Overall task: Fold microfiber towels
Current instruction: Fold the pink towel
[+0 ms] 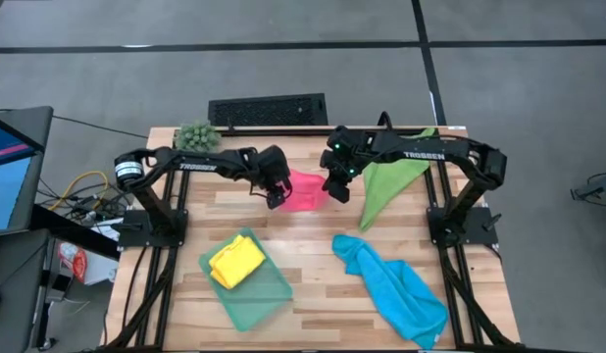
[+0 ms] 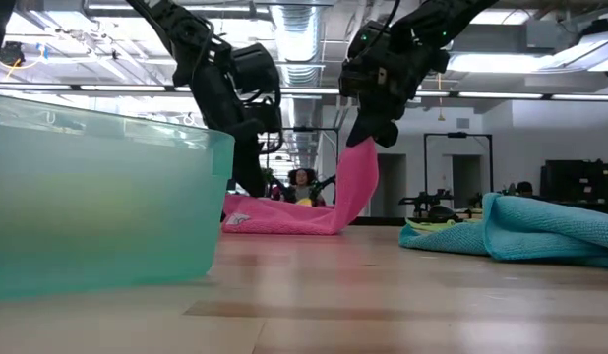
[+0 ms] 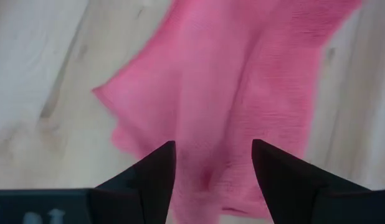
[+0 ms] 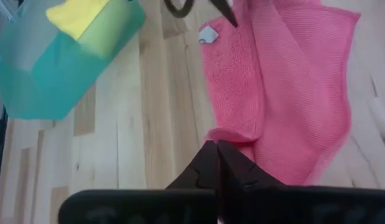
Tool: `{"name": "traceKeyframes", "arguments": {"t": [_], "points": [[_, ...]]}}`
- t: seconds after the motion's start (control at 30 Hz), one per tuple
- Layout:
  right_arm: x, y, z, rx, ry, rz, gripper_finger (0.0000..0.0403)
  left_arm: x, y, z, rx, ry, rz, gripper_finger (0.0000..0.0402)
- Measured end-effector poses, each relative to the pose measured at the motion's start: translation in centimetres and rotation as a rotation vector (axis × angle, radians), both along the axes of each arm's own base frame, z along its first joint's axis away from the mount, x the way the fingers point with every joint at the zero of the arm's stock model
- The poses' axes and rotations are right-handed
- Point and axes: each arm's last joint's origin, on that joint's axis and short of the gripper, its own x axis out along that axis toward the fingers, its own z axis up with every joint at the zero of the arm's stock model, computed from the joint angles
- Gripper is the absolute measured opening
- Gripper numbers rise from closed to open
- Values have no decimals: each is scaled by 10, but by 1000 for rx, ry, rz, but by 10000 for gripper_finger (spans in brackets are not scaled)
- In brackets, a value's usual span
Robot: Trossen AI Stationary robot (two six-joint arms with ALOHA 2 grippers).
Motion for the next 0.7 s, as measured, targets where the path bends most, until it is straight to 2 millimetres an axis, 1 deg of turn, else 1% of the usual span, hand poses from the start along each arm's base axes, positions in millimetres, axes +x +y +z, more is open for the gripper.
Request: {"name": "traceKeyframes", "arguments": {"t": [0.2, 0.37, 0.43, 0.57, 0.7], "points": [[-1, 0, -1, -9, 6, 16, 11, -1, -4, -1, -32, 16, -60, 201], [-1, 0, -1, -11, 6, 18, 18, -2, -9, -3, -62, 37, -45, 201], [-1, 0, -1, -11, 6, 18, 16, -4, -12, -4, -91, 69, -17, 201], [-1, 0, -1, -18, 3, 26, 11, -9, -15, -7, -145, 119, 111, 201], [-1, 0, -1, -21, 2, 30, 16, -11, -17, 0, -162, 102, 158, 201]]}}
